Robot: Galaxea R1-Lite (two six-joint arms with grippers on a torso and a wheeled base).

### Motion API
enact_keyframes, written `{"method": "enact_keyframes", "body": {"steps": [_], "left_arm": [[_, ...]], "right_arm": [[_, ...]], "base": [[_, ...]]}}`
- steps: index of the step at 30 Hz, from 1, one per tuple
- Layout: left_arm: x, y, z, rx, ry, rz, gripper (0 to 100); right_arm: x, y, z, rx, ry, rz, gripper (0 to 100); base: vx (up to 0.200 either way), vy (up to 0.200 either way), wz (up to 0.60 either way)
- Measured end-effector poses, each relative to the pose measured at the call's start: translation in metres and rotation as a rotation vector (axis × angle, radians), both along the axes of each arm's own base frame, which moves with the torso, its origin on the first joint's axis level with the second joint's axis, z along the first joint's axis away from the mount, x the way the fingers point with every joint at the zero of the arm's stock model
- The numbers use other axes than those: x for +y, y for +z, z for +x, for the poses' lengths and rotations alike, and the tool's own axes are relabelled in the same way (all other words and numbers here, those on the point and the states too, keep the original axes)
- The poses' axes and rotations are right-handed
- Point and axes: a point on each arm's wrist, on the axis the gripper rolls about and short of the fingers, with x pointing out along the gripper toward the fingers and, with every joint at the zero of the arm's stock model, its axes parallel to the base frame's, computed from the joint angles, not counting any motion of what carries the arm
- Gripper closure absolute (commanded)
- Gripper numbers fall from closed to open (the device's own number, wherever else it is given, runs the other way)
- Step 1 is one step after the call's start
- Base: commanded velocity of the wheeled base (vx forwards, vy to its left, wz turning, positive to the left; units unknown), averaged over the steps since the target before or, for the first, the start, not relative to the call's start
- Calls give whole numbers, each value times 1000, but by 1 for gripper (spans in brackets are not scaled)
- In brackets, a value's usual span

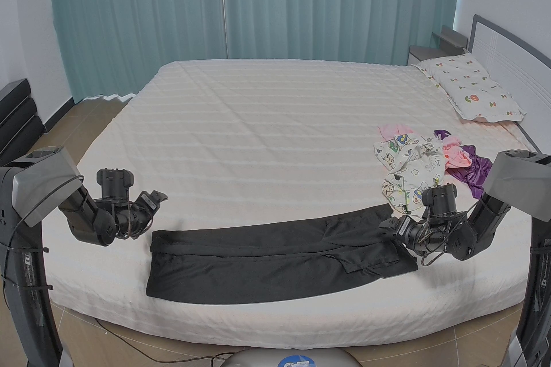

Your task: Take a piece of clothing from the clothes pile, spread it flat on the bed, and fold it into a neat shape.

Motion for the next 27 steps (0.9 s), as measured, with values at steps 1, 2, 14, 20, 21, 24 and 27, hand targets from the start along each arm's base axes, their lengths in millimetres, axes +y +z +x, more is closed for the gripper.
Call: {"method": "enact_keyframes", "body": {"steps": [1, 2, 14, 20, 21, 24, 27], "left_arm": [[-6, 2, -2, -1, -11, -5, 0], [-11, 4, -4, -2, -19, -6, 0], [-57, -18, -14, 56, -92, 47, 0], [-71, -31, -21, 91, -113, 92, 0], [-74, -33, -24, 101, -123, 101, 0], [-76, -37, -30, 117, -146, 147, 0], [-77, -39, -34, 128, -160, 194, 0]], "right_arm": [[0, 0, 0, 0, 1, 0, 0], [0, 0, 0, 1, 2, -1, 0], [1, -2, -2, 6, 12, -9, 0], [1, -2, -2, 8, 14, -13, 0], [1, -2, -2, 8, 14, -13, 0], [1, -2, -3, 10, 14, -13, 0], [1, -3, -3, 11, 14, -13, 0]], "base": [[0, 0, 0], [0, 0, 0], [0, 0, 0], [0, 0, 0], [0, 0, 0], [0, 0, 0], [0, 0, 0]]}}
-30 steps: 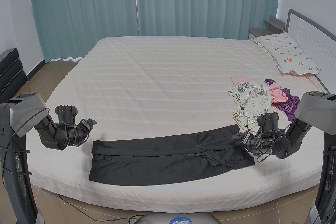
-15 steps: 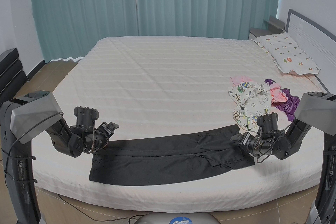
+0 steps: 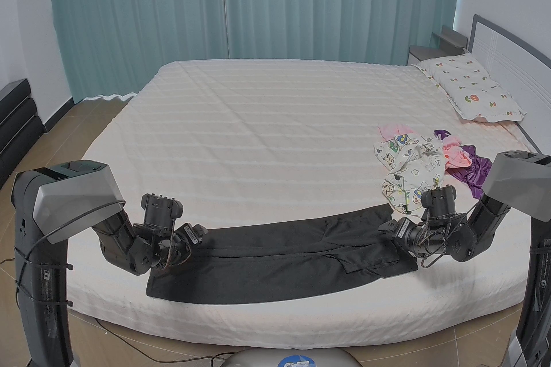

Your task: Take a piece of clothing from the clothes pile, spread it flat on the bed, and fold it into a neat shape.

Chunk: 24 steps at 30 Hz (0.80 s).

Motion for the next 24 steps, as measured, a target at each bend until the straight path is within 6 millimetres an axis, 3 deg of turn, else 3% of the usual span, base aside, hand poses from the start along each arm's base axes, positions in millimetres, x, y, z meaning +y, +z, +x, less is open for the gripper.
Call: {"method": "enact_keyframes", "body": {"steps": [13, 24], "left_arm": [[4, -6, -21, 62, -95, 128, 0], [2, 19, -23, -3, -65, 82, 0]], "right_arm": [[0, 0, -1, 2, -1, 0, 0], [0, -1, -1, 3, 4, -5, 0]], "base": [[0, 0, 0], [0, 0, 0]]}}
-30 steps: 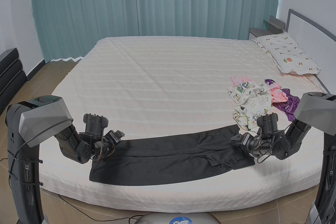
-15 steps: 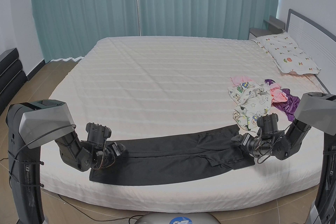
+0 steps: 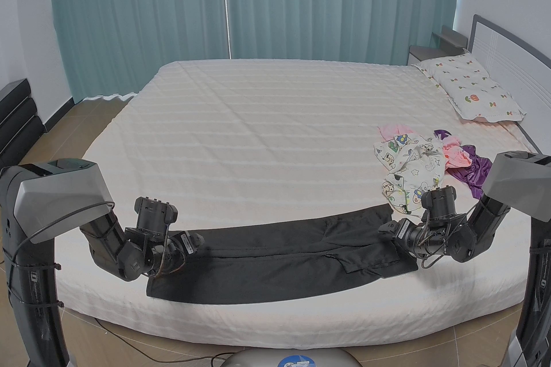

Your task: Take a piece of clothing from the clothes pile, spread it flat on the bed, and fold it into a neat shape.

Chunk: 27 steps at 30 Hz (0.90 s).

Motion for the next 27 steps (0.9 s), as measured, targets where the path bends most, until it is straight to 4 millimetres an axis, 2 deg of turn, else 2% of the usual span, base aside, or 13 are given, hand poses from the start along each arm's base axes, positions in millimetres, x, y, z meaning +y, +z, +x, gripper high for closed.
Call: {"method": "enact_keyframes", "body": {"steps": [5, 11, 17, 23, 27], "left_arm": [[-12, 14, 5, -57, 29, -82, 0], [-30, 24, 29, -164, 80, -174, 0], [-53, 4, 45, -180, 96, -194, 0], [-75, -17, 43, -156, 57, -183, 0], [-80, -26, 41, -145, 60, -159, 0]], "right_arm": [[0, 0, 0, -1, 3, -3, 0], [1, -1, 0, 0, 7, -5, 0], [5, -4, 1, 5, 19, -11, 0], [7, -7, 0, 11, 29, -16, 0], [8, -7, 0, 13, 30, -17, 0]], "base": [[0, 0, 0], [0, 0, 0], [0, 0, 0], [0, 0, 0], [0, 0, 0]]}}
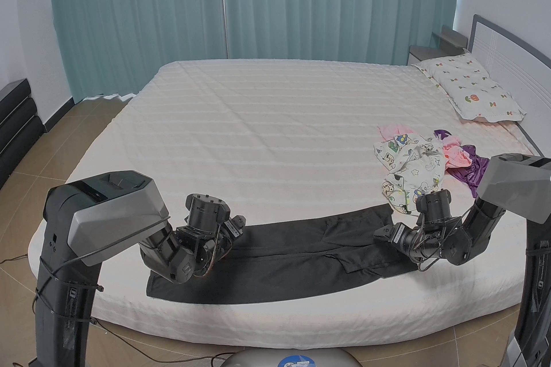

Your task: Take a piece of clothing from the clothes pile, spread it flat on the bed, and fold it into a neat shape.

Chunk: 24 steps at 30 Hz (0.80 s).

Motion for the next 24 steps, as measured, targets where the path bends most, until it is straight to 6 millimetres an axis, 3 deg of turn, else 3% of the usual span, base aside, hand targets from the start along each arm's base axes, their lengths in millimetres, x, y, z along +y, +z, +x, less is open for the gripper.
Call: {"method": "enact_keyframes", "body": {"steps": [13, 24], "left_arm": [[-8, -17, -35, 91, -78, 87, 0], [-3, -2, -35, 35, -43, 91, 0]], "right_arm": [[-1, -1, -1, 4, -1, -1, 0], [-1, 0, -1, 4, -2, -2, 0]], "base": [[0, 0, 0], [0, 0, 0]]}}
